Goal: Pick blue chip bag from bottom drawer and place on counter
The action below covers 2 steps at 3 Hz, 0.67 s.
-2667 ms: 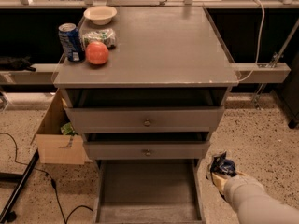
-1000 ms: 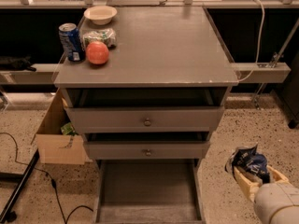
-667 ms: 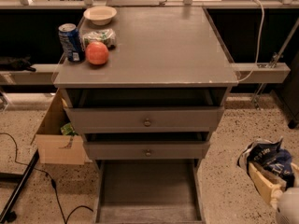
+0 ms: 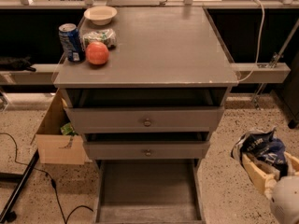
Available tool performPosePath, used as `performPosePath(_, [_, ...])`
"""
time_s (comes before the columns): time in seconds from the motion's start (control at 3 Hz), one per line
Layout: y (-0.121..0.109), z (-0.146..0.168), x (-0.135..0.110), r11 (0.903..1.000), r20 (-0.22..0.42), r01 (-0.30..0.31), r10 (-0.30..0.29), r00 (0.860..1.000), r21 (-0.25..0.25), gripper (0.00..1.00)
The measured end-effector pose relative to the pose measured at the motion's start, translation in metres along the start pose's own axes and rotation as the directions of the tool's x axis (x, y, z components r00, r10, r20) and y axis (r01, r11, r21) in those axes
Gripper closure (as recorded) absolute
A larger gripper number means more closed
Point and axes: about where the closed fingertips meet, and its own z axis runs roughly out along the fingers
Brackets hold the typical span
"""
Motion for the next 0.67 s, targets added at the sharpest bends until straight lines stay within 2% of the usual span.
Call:
performPosePath(0.33, [0.014,0.015,-0.034,0.9982,0.027,0.052,-0.051,0.998,-0.03,1.0])
performPosePath(0.67, [0.042,0.067,-0.08,0.9886,0.039,0.132,-0.13,0.991,-0.072,1.0])
